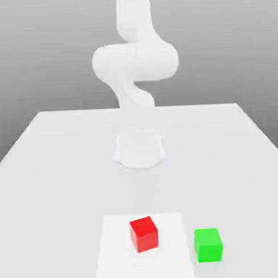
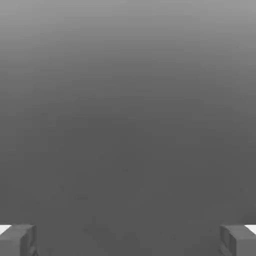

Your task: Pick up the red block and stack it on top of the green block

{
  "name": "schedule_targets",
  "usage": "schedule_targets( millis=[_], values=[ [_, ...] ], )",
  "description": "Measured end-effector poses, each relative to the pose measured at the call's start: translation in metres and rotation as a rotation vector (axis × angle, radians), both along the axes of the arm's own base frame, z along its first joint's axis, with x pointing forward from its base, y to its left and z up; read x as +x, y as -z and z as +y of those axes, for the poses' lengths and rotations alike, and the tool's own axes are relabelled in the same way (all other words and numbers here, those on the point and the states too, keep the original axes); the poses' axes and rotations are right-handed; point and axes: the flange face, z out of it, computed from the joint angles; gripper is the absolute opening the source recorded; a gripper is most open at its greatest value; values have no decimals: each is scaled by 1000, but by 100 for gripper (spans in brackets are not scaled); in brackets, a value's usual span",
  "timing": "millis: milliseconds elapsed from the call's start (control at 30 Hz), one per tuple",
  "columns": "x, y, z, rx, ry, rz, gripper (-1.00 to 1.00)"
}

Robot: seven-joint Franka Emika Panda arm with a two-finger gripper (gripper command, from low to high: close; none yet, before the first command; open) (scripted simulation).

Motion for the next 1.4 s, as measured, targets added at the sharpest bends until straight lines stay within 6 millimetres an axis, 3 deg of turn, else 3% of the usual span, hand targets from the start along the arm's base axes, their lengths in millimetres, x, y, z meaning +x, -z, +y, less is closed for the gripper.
schedule_targets(
  millis=[167, 333, 467, 633, 767, 867, 900, 1133, 1333, 1400],
  values=[
    [52, 117, 1, -56, -62, 185, 0],
    [70, 234, 0, -91, -133, 360, 0],
    [62, 324, 0, -107, -196, 498, 0],
    [27, 427, 1, -110, -283, 668, 0],
    [17, 478, 1, -108, -303, 709, 0],
    [16, 510, 1, -108, -304, 711, 0],
    [15, 515, 1, -108, -304, 711, -100],
    [15, 515, 1, -108, -304, 711, -100],
    [16, 460, 2, -108, -306, 712, -100],
    [25, 445, 47, -127, -357, 710, -100]
  ],
)
